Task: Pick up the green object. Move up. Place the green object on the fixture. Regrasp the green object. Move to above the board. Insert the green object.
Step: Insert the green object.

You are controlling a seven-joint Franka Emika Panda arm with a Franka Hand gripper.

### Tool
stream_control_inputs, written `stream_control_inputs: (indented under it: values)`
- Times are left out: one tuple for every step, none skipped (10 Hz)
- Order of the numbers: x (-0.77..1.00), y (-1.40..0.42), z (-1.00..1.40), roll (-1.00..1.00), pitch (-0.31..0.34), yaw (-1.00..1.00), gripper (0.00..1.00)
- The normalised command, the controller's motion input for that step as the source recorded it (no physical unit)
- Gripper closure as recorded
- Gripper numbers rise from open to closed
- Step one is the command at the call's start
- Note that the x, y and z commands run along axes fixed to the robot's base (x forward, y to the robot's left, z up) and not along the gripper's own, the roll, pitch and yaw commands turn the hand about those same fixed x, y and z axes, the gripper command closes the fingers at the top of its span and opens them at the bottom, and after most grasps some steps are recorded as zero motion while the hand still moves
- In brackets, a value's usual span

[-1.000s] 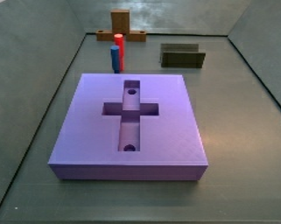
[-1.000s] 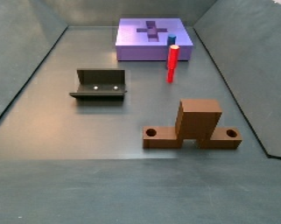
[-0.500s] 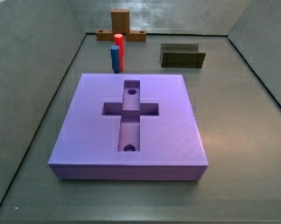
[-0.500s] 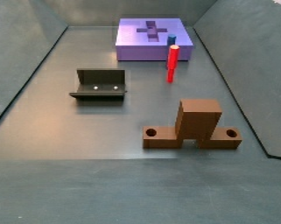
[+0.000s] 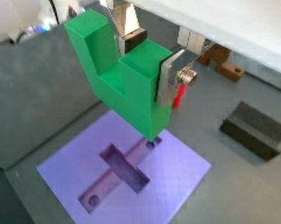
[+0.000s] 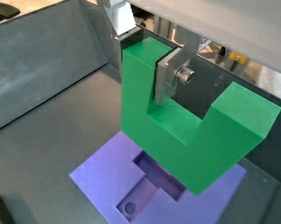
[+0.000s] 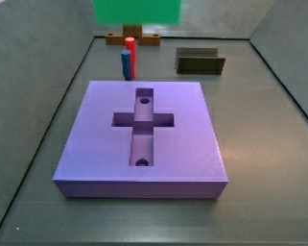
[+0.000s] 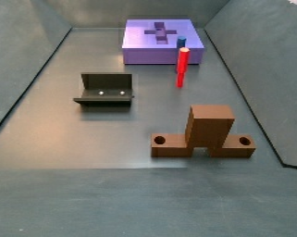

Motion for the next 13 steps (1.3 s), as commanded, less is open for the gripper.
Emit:
stream_control_inputs:
  values:
    - [0.18, 0.0, -0.48, -0.26, -0.234, 0.03, 1.0]
    - [0.16, -0.01, -0.42, -0.29, -0.214, 0.05, 1.0]
    - [0.07, 0.0, -0.5, -0.28, -0.161, 0.03, 1.0]
    - [0.0, -0.01, -0.59, -0.25, -0.107, 0.0, 1.0]
    - [0.0, -0.07, -0.58, -0.25, -0.066, 0.0, 1.0]
    - [0.0, -0.15, -0.67, -0.2, -0.036, 0.0, 1.0]
    - [-0.01, -0.18, -0.75, -0.04, 0.0, 0.0, 1.0]
    - [-0.17, -0.22, -0.61, 0.0, 0.051, 0.0, 1.0]
    - [-0.22, -0.23, -0.51, 0.04, 0.02, 0.0, 1.0]
    - [-0.06, -0.21, -0.44, 0.09, 0.0, 0.02, 1.0]
    - [-0.04, -0.21, -0.4, 0.16, 0.001, 0.07, 1.0]
    - [0.0, -0.15, -0.42, 0.1, 0.044, 0.06, 1.0]
    - [0.0, -0.09, -0.32, 0.08, 0.031, 0.0, 1.0]
